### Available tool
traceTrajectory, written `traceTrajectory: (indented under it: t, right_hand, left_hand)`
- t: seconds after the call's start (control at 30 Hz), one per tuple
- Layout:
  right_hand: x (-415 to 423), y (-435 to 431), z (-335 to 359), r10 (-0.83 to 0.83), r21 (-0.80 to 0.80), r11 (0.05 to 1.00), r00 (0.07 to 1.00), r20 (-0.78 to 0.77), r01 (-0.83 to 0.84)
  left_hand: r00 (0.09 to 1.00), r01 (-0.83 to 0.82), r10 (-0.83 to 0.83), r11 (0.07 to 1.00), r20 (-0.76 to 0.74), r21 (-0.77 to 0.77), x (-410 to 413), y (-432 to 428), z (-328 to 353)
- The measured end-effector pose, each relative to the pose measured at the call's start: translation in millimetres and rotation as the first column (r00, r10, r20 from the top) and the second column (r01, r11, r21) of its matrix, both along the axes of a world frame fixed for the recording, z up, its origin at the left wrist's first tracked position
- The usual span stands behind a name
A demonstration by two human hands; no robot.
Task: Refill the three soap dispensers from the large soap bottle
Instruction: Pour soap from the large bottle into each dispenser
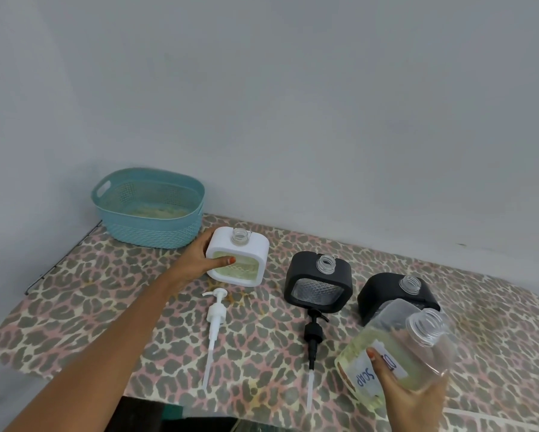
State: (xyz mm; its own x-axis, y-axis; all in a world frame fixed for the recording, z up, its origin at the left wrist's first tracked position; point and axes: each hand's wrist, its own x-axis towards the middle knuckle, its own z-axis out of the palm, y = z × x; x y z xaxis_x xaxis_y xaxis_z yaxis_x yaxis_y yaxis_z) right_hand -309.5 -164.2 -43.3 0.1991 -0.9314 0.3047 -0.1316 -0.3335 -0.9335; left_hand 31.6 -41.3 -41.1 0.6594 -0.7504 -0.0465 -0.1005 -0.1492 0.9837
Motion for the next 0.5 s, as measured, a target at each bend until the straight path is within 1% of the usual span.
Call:
traceTrajectory:
  t: [0.03,0.1,0.27,0.37,0.43,0.5]
  right_hand:
    - [-2,-2,-1,0.002,0.004,1.000,1.000,-0.030,-0.002]
    - [-2,0,2,-0.012,0.027,1.000,0.999,-0.041,0.013]
    - [3,14,14,-0.036,0.068,0.997,0.999,0.031,0.034]
    - [3,17,16,-0.030,0.123,0.992,0.999,0.038,0.025]
    - [2,17,16,-0.014,0.133,0.991,1.000,0.023,0.011]
    - [0,15,14,0.006,0.146,0.989,0.999,0.041,-0.012]
  left_hand:
    - [1.000,-0.012,0.012,1.000,0.016,0.006,-2,2,1]
    - [0.999,-0.028,0.028,1.000,0.037,-0.002,-6,7,4]
    - [0.990,-0.042,0.054,0.995,0.127,-0.096,-19,20,21]
    - [0.980,-0.055,0.082,0.987,0.184,-0.148,-30,19,36]
    - [0.975,-0.025,0.067,0.981,0.211,-0.193,-38,13,45]
    - [0.971,0.022,0.028,0.978,0.236,-0.207,-48,3,53]
